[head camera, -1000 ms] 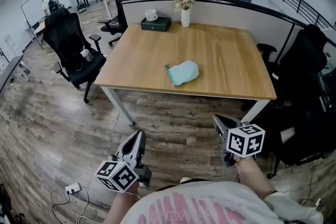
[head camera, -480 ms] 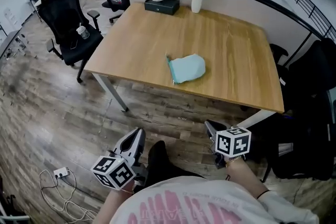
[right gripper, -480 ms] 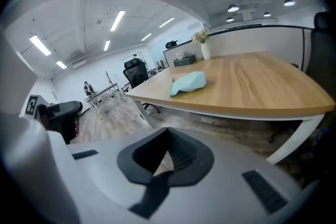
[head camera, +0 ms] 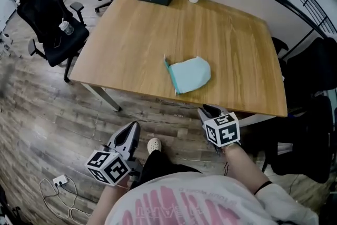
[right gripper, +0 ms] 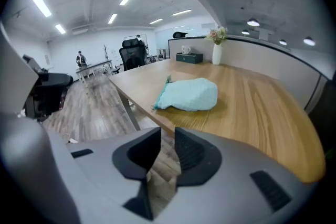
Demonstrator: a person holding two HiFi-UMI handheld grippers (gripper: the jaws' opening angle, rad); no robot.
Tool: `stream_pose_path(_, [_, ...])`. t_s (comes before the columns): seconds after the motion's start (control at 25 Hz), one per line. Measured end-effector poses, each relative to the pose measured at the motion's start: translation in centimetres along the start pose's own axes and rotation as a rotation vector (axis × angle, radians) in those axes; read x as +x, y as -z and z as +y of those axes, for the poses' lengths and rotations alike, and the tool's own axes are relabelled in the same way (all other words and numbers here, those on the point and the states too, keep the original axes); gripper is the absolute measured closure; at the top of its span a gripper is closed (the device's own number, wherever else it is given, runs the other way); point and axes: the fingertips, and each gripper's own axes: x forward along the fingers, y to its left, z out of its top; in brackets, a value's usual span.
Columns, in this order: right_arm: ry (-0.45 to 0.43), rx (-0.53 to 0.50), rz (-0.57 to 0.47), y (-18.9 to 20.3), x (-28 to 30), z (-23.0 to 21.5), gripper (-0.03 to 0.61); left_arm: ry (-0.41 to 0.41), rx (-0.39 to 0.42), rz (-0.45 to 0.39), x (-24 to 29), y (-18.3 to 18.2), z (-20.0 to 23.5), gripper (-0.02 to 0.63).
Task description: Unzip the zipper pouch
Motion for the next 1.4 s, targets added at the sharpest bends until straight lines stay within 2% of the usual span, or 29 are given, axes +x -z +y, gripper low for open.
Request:
stream_pose_path(0.16, [0.056,-0.216,0.047,-2.3,2.4,-1.0,0.449,0.027,0.016,0.015,2.8,-1.2,1.4,0.612])
stream_pose_path(0.28, [0.09,-0.471,0.107,-3.2,4.0,-1.4,0.388,0.027,0.007,0.026,4.3,-1.4,2.3,0.612])
stream_pose_path(0.4, [0.116,-0.681,0.146,-3.6,5.6,-1.4,0.37,0.024,-0.004,0.03,4.6,-1.1,2.8,0.612])
stream_pose_path(0.56, [0.117,-0.896,0.183,-4.1,7.6,-0.9,0.357,0.004,-0.024,0.032,4.0,-0.6,3.4,0.612])
stream_pose_path(0.72, [0.084,-1.041,0.206,-4.5,9.2,0.0,0.342,-0.028,-0.04,0.023,3.5,-0.6,4.1,0.612])
stream_pose_path(0.88, [0.043,-1.079,0.237,-5.2,10.2,0.8,0.344,-0.036,-0.049,0.017,3.4,-1.3,5.0,0.612])
stream_pose_path(1.0, [0.015,-1.064,0.243,-5.9,10.7,1.1,0.337,-0.026,-0.049,0.015,3.9,-2.2,5.5,0.612])
stream_pose_path(1.08, [-0.009,-1.038,0.249,-6.4,11.2,1.4,0.397,-0.015,-0.047,0.013,4.4,-3.0,5.7,0.612])
stream_pose_path(1.12, [-0.025,-1.03,0.259,-6.5,11.5,1.6,0.397,-0.008,-0.044,0.012,4.7,-3.5,5.8,0.612])
stream_pose_path(1.2, [-0.062,-1.021,0.297,-6.5,12.1,1.9,0.372,0.008,-0.04,0.012,5.3,-4.5,6.0,0.612])
stream_pose_path(1.28, [-0.108,-1.008,0.354,-6.5,12.5,2.0,0.372,0.023,-0.037,0.015,5.9,-5.4,6.3,0.612])
stream_pose_path(1.4, [-0.209,-0.929,0.434,-6.3,12.7,1.9,0.379,0.055,-0.032,0.026,6.8,-6.6,6.7,0.612])
